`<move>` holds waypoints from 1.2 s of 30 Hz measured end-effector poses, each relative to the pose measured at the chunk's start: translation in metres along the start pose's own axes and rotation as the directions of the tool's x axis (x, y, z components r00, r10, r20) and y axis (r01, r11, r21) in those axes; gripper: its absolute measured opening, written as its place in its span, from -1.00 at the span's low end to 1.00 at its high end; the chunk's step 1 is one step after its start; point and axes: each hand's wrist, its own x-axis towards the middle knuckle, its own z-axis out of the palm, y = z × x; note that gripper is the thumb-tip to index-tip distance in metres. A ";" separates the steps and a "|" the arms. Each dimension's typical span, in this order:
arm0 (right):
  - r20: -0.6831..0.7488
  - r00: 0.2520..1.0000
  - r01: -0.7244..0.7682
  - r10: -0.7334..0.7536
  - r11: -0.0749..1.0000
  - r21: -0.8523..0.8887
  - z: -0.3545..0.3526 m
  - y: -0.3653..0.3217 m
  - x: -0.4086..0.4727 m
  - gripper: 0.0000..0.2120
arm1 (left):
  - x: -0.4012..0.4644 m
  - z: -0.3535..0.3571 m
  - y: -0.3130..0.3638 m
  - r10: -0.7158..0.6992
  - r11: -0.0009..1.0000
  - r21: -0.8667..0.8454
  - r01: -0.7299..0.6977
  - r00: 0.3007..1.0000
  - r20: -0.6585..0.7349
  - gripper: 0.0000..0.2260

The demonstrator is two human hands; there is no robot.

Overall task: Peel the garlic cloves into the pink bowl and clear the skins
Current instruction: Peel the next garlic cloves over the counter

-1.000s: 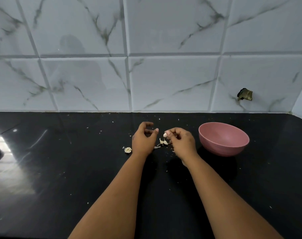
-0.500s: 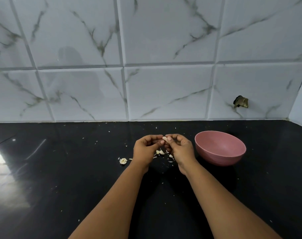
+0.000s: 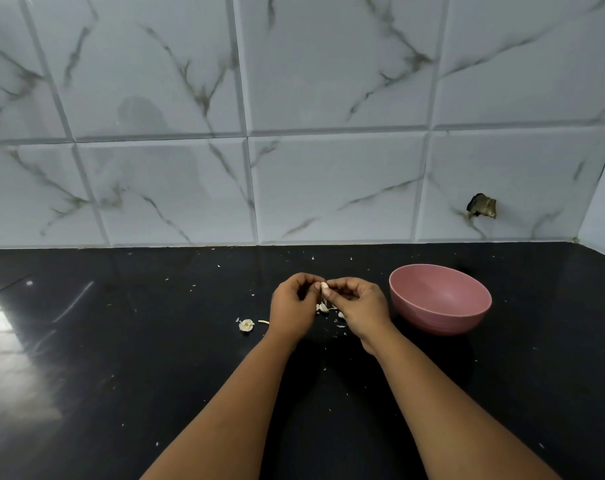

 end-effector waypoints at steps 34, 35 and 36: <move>0.217 0.976 -0.044 0.016 0.991 0.125 -0.007 0.000 0.004 -0.86 | -0.001 0.004 0.007 -0.257 0.944 -0.167 0.286 0.950 0.175 -0.86; 0.217 0.975 -0.077 0.039 0.983 0.165 -0.006 0.000 0.003 -0.87 | -0.001 0.004 0.008 -0.260 0.941 -0.175 0.289 0.950 0.171 -0.86; 0.216 0.974 -0.107 0.061 0.973 0.206 -0.005 0.000 0.003 -0.89 | -0.002 0.005 0.008 -0.254 0.944 -0.172 0.281 0.953 0.166 -0.87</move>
